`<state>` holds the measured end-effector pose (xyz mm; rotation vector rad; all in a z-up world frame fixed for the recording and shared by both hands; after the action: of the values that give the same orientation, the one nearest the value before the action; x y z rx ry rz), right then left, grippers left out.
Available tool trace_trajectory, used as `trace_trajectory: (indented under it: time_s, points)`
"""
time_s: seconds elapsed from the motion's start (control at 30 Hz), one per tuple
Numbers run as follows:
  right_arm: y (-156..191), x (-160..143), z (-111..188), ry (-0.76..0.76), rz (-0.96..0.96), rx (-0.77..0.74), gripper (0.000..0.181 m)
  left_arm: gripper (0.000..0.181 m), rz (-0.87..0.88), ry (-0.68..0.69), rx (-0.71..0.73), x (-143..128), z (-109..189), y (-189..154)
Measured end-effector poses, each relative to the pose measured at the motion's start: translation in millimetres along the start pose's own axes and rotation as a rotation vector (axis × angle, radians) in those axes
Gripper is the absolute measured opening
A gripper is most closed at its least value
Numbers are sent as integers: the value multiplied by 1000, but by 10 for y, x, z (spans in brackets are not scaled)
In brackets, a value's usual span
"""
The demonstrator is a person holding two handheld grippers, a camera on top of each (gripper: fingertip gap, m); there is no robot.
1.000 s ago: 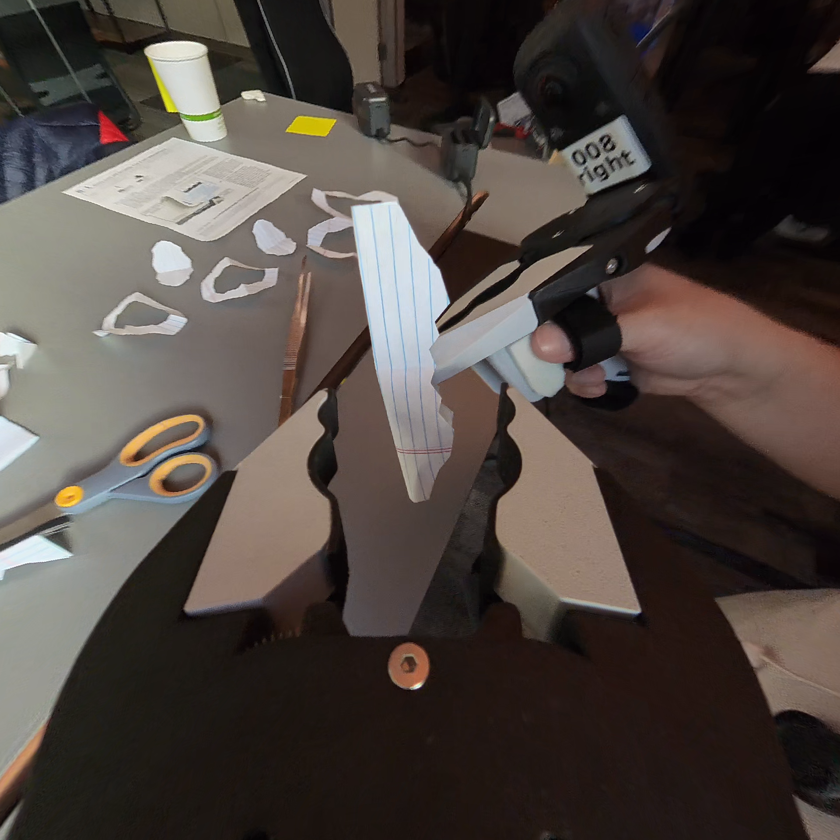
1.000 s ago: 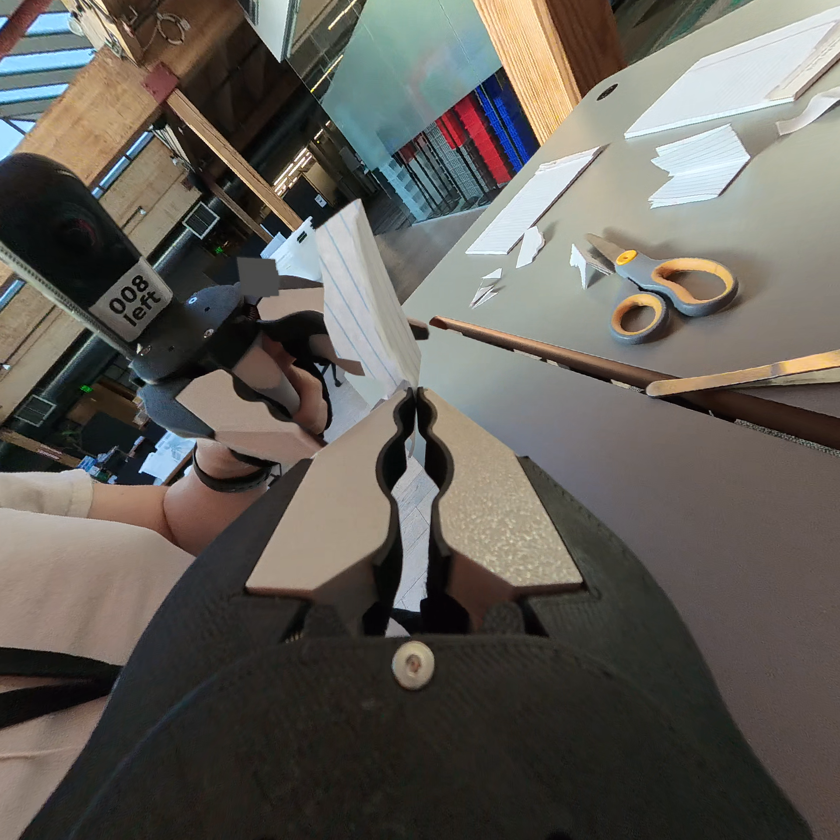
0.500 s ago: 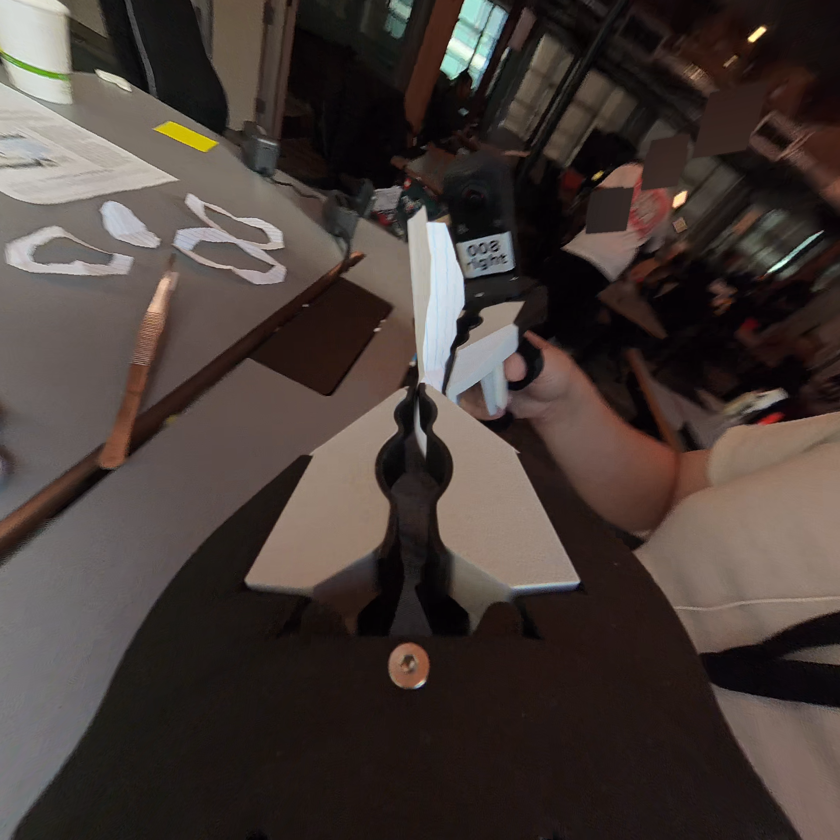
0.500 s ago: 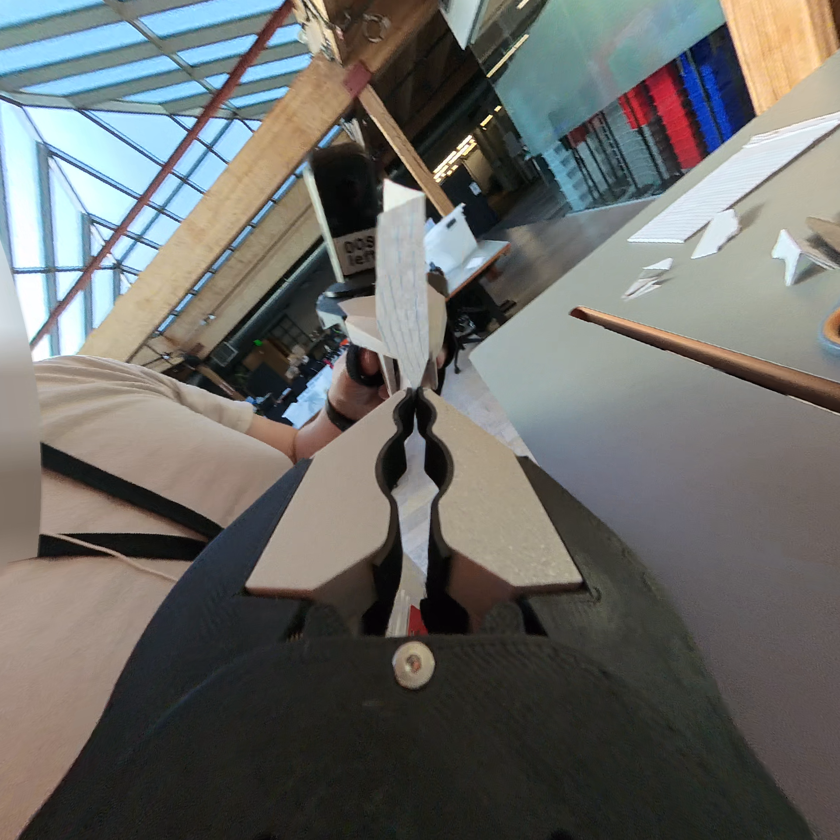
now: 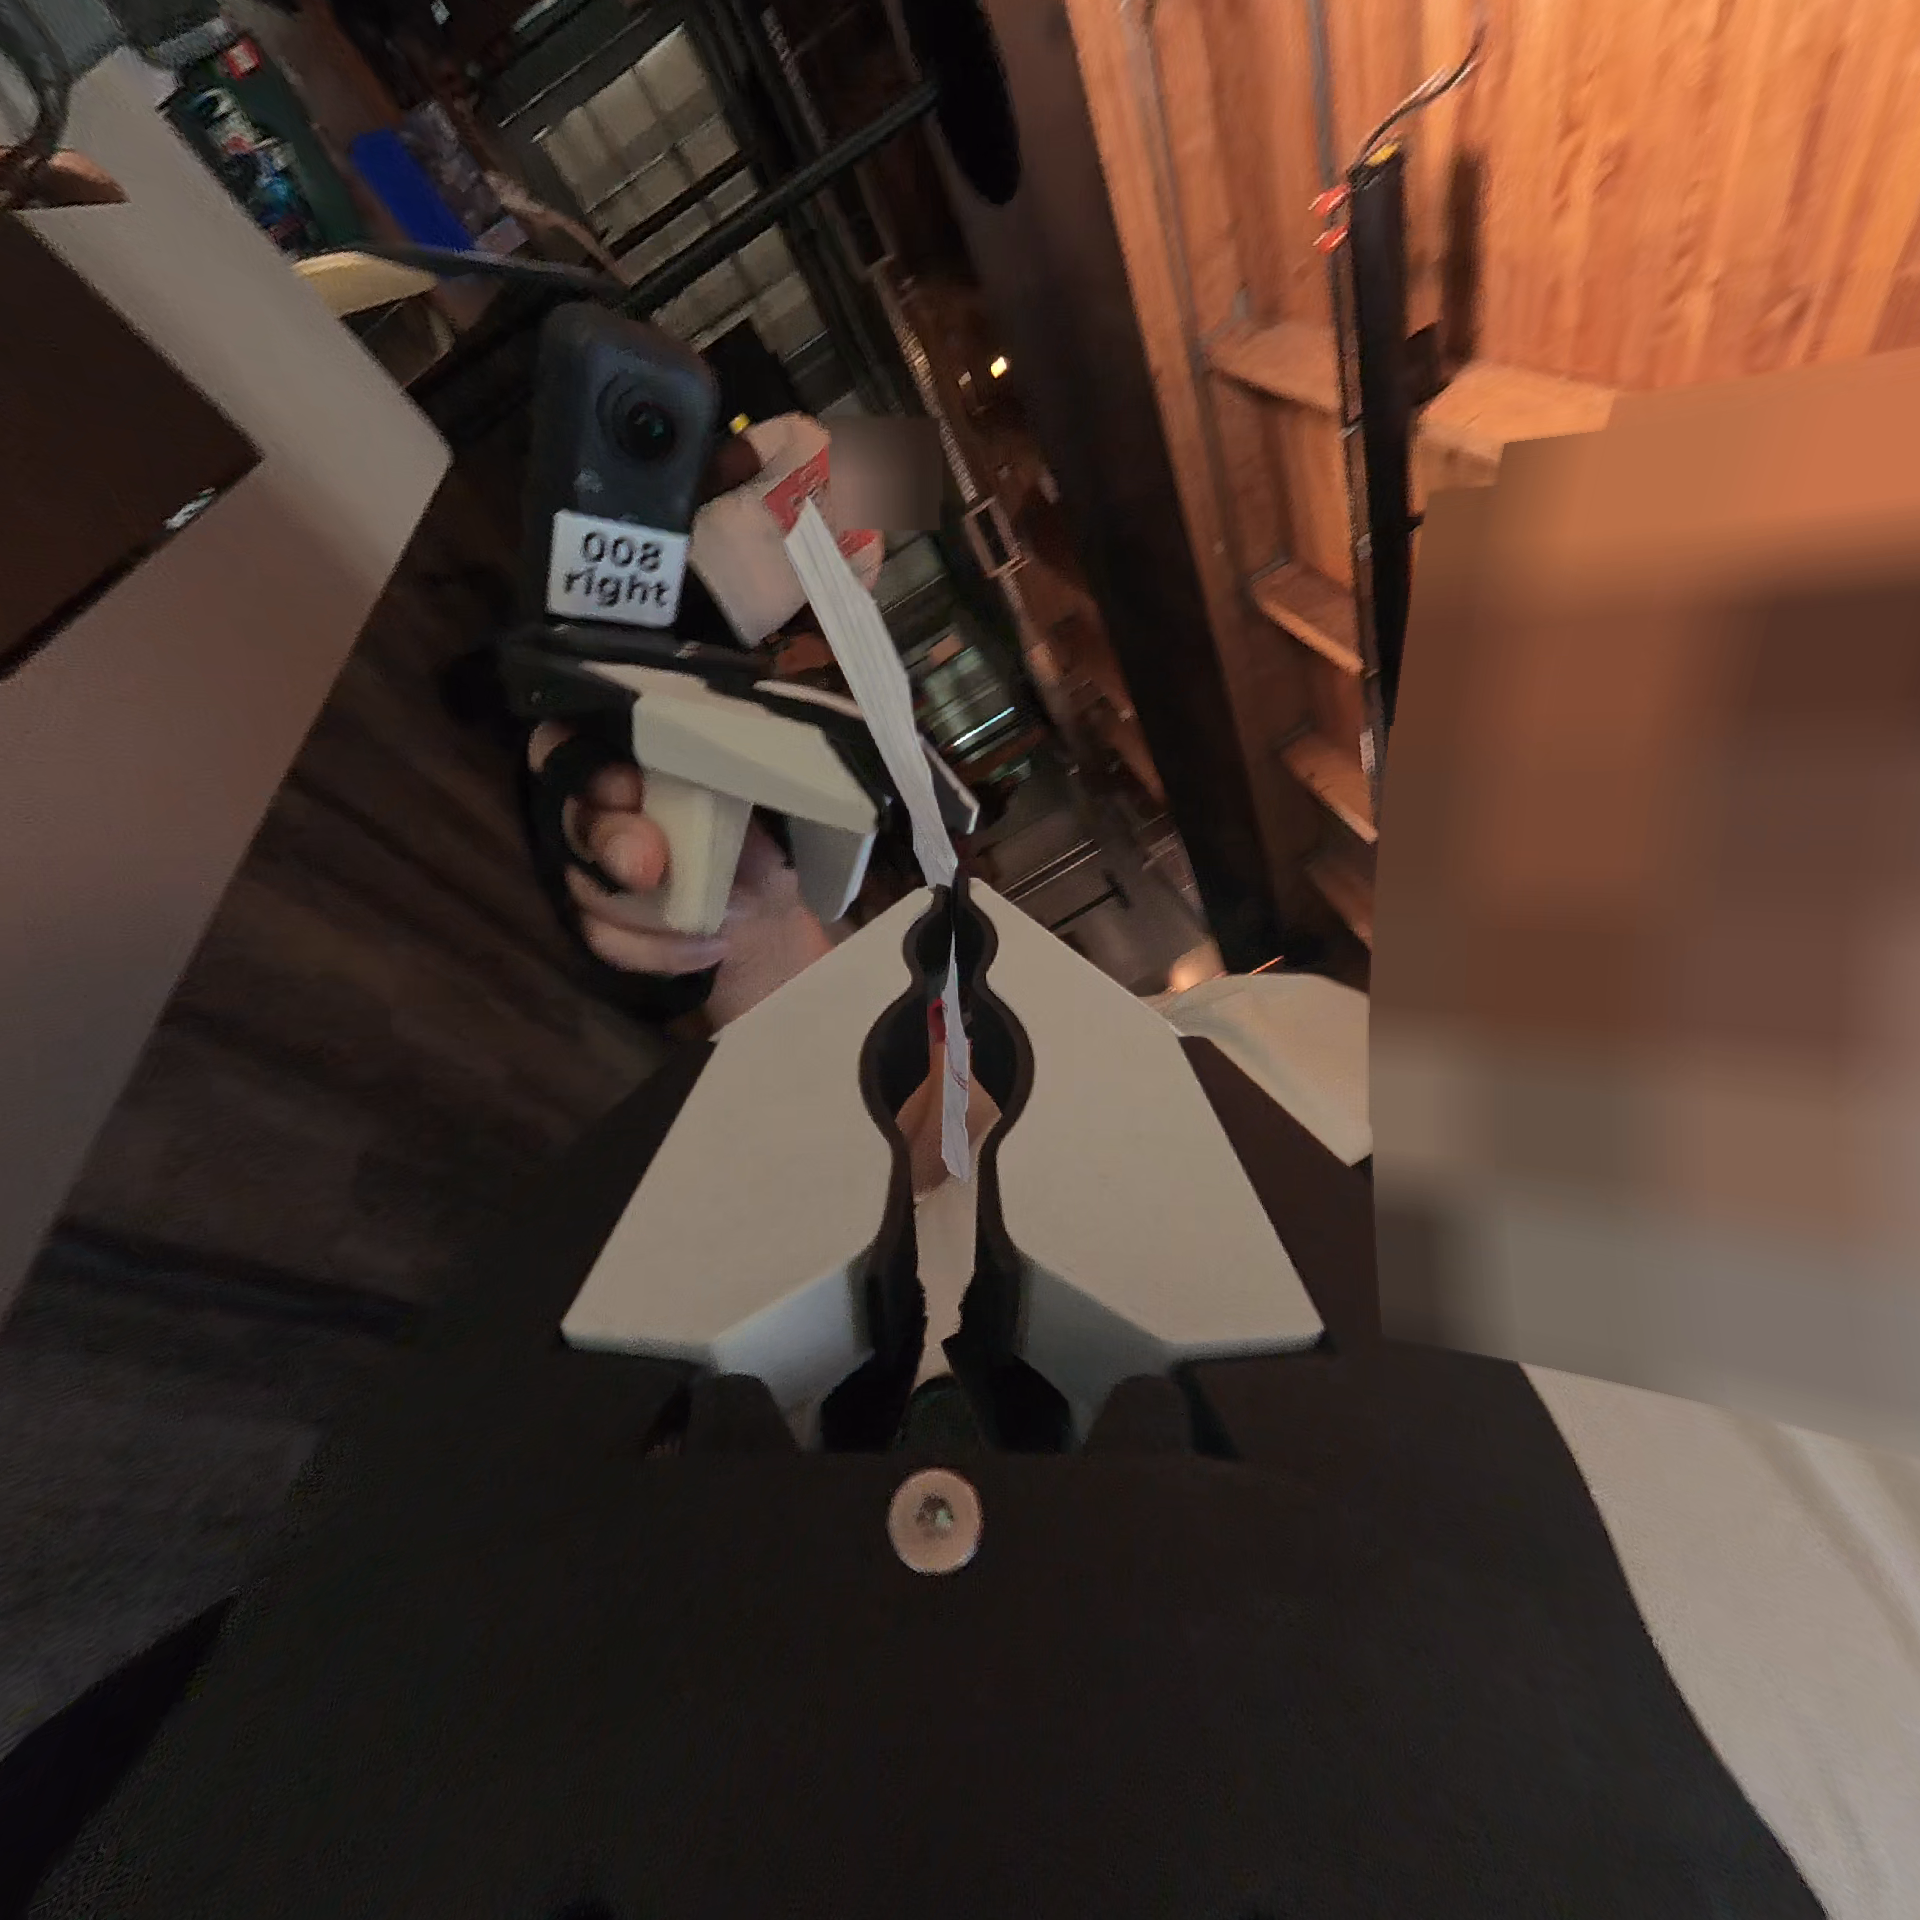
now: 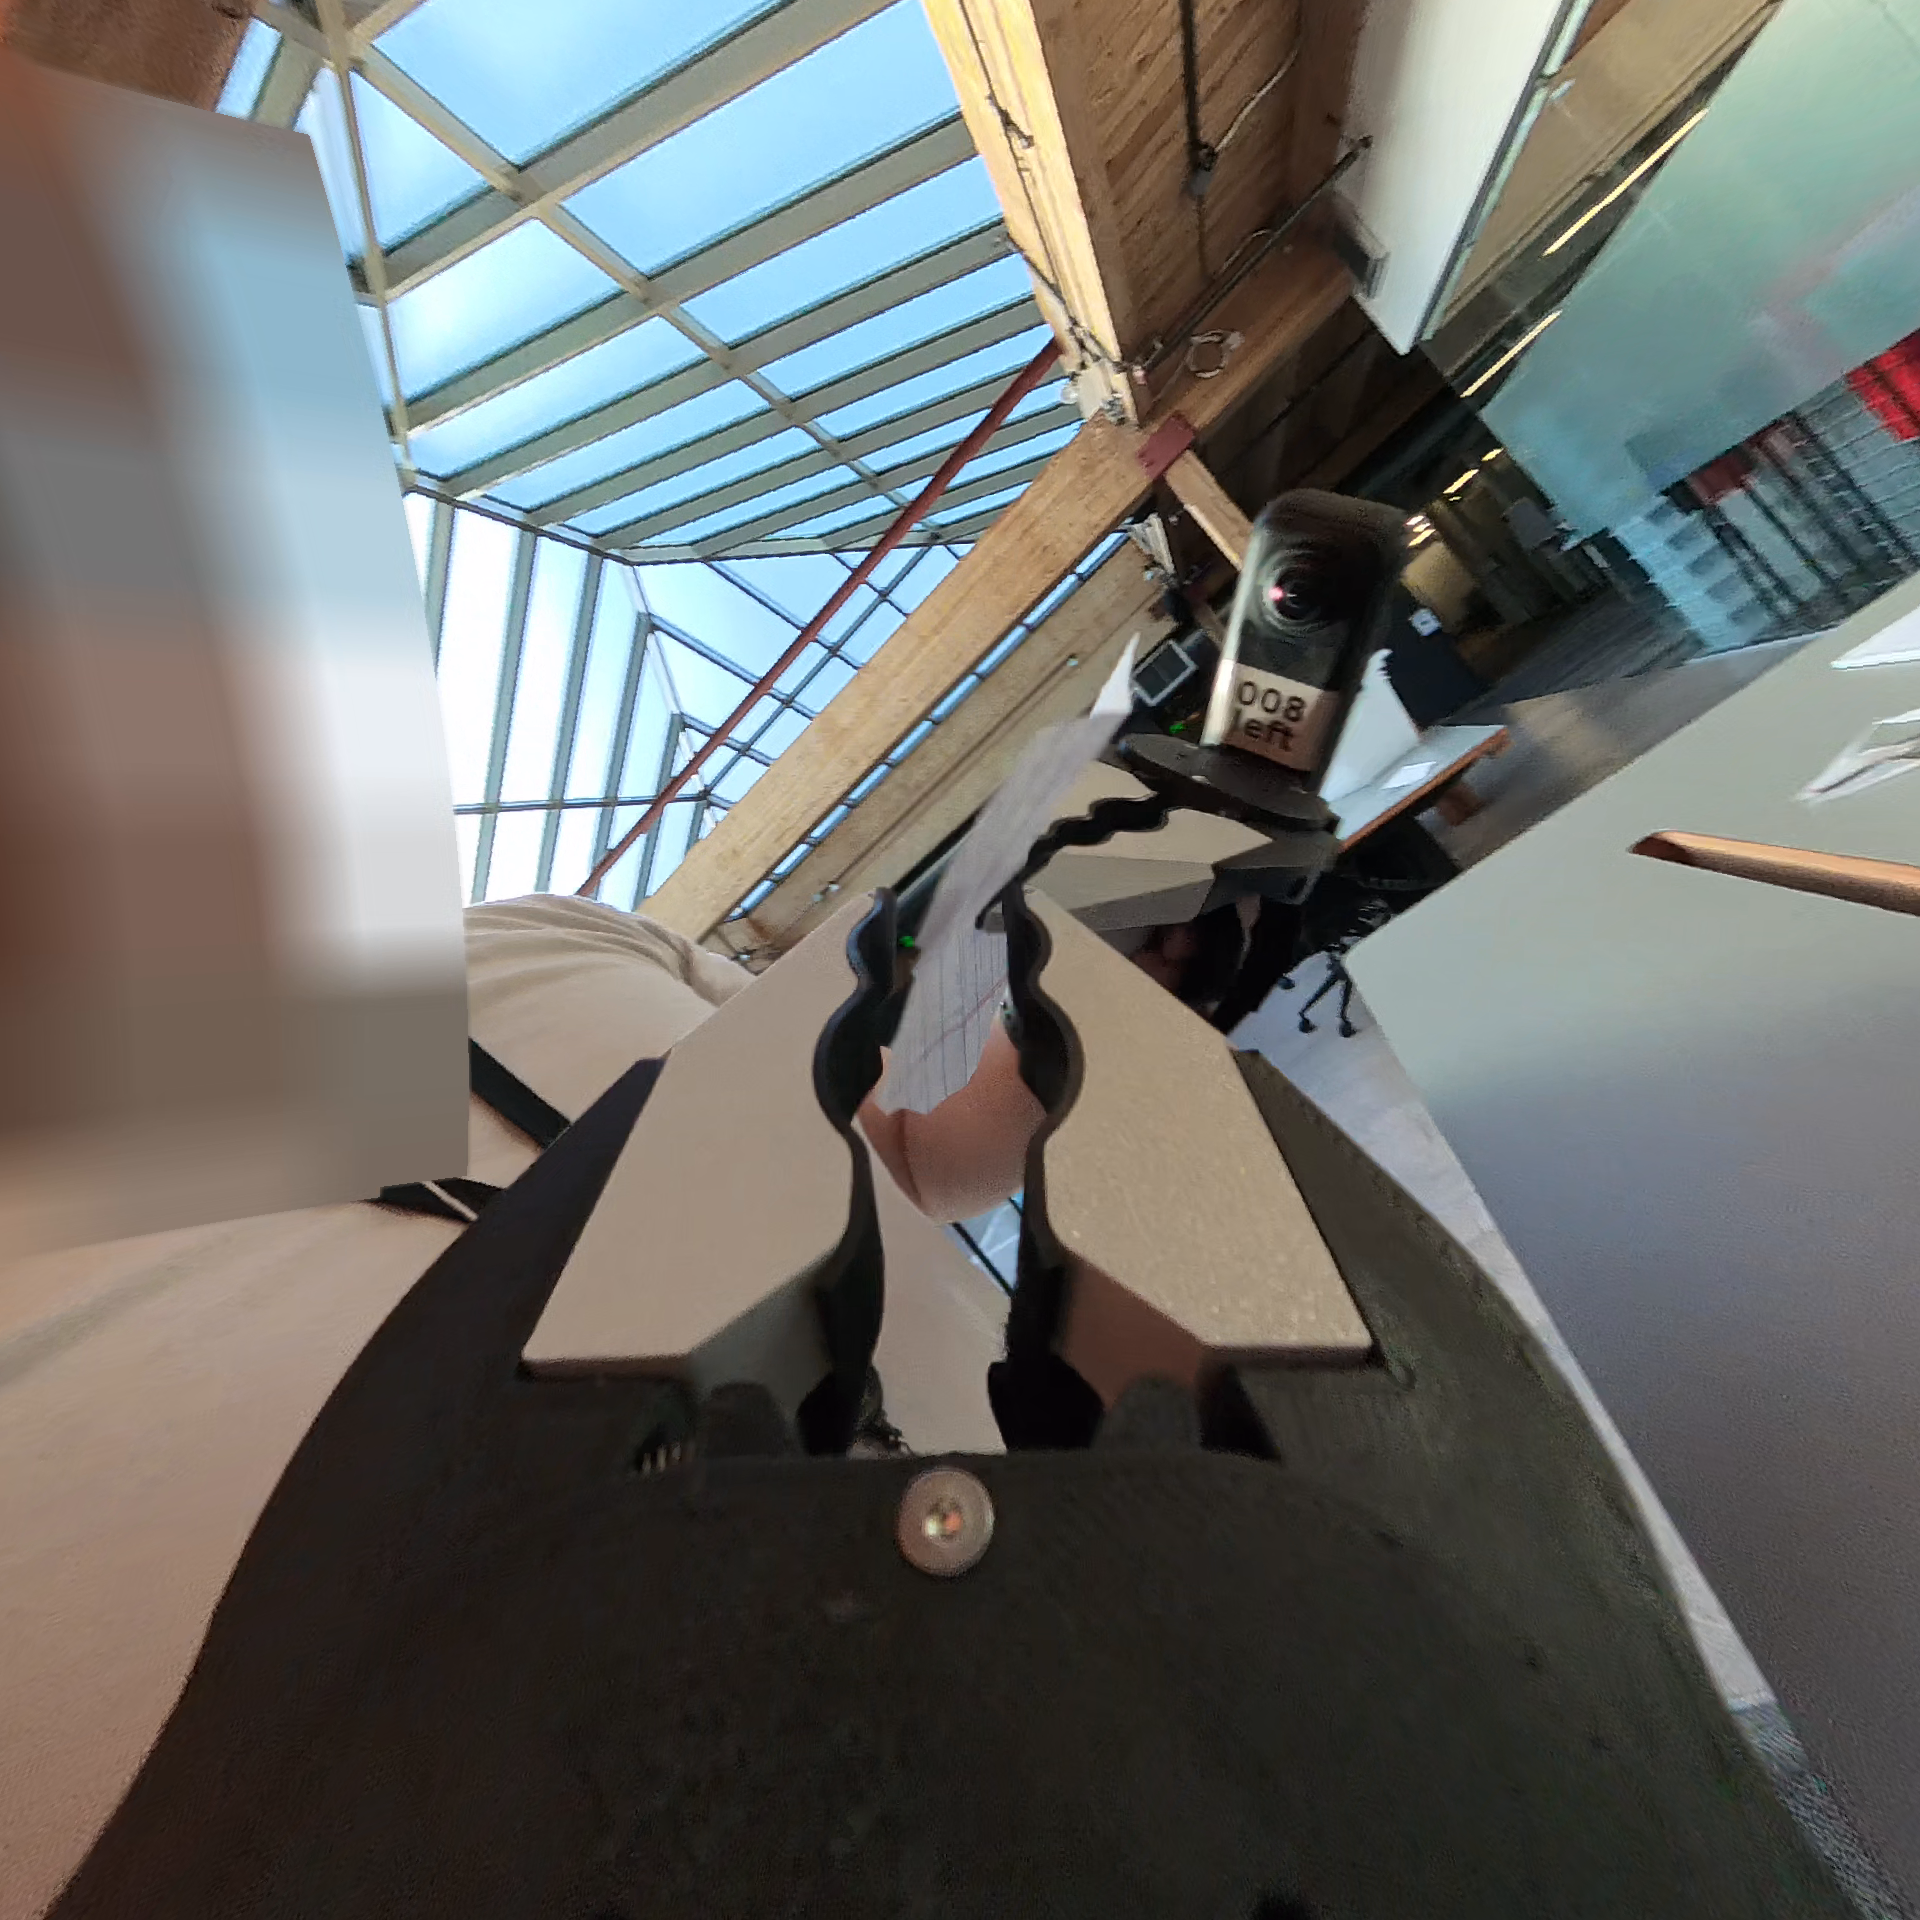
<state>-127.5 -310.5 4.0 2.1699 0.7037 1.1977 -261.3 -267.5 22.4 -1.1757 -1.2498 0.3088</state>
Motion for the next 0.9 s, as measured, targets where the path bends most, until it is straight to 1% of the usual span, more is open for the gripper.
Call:
trace_trajectory:
  time_s: [0.03,0.1,0.13,0.17,0.2,0.23,0.27,0.33,0.37,0.4,0.47,0.5,0.53,0.6,0.63,0.67,0.73,0.83,0.9]
  points:
    - [-4,45,43,5,18,-50,19,0,-29,59,58,16,21,21]
    - [19,155,110,24,49,-121,21,0,-64,185,103,48,45,12]
    - [40,214,132,32,51,-136,17,0,-63,246,107,60,51,4]
    - [53,258,141,53,34,-145,4,0,-62,293,109,79,53,0]
    - [63,278,133,96,6,-149,0,0,-71,322,111,107,54,0]
    - [80,298,115,130,0,-151,0,0,-87,329,112,144,60,3]
    - [97,319,94,149,11,-160,0,0,-101,312,109,190,69,7]
    - [88,387,73,143,11,-217,0,22,-109,235,74,270,108,8]
    - [85,437,72,112,15,-231,0,33,-113,198,58,283,138,17]
    - [84,496,76,69,19,-239,0,39,-125,166,60,275,174,44]
    - [68,611,104,-20,8,-244,0,47,-191,104,96,242,247,131]
    - [68,662,117,-61,4,-227,0,46,-230,62,112,243,286,176]
    - [56,699,127,-83,-8,-214,0,41,-262,11,117,259,326,212]
    - [-1,759,142,-115,-19,-222,0,12,-317,-82,69,323,407,219]
    - [-29,783,144,-122,-20,-221,0,0,-339,-101,59,361,447,225]
    - [-64,797,138,-119,-24,-225,0,0,-362,-87,82,395,484,256]
    - [-134,804,105,-104,-18,-216,0,0,-410,7,104,450,543,295]
    - [-227,810,52,-59,-14,-162,0,0,-443,108,56,567,657,260]
    - [-278,805,-7,6,20,-137,0,0,-470,166,73,642,768,291]
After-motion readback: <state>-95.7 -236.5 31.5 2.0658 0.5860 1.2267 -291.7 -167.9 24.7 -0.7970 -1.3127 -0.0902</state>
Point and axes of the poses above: each gripper's, where its closed fingertips meet, z back along the fingers, x out of its top, y = z × x across the jaws, the point moved 7 cm from there along z, back along the fingers, and after that the axes turned 5 degrees about -z, right-handed, at the moved point
